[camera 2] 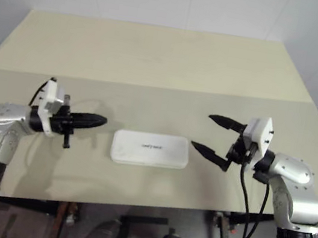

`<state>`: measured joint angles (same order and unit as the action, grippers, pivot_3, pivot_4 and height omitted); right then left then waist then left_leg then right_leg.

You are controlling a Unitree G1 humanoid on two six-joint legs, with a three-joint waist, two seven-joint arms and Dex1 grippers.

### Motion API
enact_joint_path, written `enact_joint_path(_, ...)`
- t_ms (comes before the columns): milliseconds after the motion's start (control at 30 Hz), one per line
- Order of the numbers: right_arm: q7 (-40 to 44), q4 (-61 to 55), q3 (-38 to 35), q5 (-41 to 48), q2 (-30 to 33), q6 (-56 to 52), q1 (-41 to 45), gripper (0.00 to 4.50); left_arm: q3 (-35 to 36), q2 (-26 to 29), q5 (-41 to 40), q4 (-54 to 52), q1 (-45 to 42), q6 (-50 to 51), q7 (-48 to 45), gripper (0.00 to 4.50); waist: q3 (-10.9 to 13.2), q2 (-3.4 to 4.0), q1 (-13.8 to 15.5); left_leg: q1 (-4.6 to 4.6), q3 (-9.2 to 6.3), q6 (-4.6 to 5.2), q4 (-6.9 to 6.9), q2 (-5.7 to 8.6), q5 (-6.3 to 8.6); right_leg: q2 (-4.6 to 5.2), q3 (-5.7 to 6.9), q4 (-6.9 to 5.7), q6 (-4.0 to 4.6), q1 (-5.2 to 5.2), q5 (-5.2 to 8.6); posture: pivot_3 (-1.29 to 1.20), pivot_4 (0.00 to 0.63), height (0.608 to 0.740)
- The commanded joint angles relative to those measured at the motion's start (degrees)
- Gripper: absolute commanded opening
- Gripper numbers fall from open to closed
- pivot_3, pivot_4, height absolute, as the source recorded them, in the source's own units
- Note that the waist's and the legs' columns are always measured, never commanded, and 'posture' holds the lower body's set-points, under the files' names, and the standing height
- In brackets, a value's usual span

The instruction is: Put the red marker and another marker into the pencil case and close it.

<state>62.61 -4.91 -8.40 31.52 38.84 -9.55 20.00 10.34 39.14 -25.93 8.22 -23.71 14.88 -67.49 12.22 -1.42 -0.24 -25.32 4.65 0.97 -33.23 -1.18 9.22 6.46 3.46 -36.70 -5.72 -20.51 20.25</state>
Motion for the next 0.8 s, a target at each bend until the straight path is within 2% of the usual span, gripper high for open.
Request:
enact_joint_path(33, 1.4, 1.5, -2.6, -0.1, 1.5, 2.4, 1.7, 4.5, 2.9, 0.3, -2.7, -4.7, 1.5, -0.4, 1.3, 1.28, 0.0, -0.01, 0.2, -0.02, 0.0, 0.0, 0.0, 0.0, 0.0, 0.01, 0.02, 0.02, 0.0, 0.0, 0.0, 0.0, 0.15, 0.74)
enact_joint_path(333, 1.6, 3.5, -3.6, -0.2, 2.6, 3.3, 2.3, 4.5, 5.4, -1.8, -5.7, -7.1, 2.5, -0.7, 4.4, 4.37, 0.0, -0.01, 0.1, -0.01, 0.02, -0.01, 0.03, 0.0, 0.01, 0.01, 0.0, 0.04, -0.01, 0.0, -0.01, 0.0, 0.15, 0.74)
enact_joint_path(800, 1.9, 3.3, -5.3, -0.1, 4.7, 2.6, -1.1, 4.5, 3.5, -2.0, -4.9, -6.4, 1.4, -1.9, 4.2, 4.44, 0.0, -0.01, 0.0, 0.0, 0.05, -0.01, 0.05, 0.0, 0.01, 0.0, -0.01, 0.06, -0.02, 0.0, -0.01, 0.0, 0.15, 0.74)
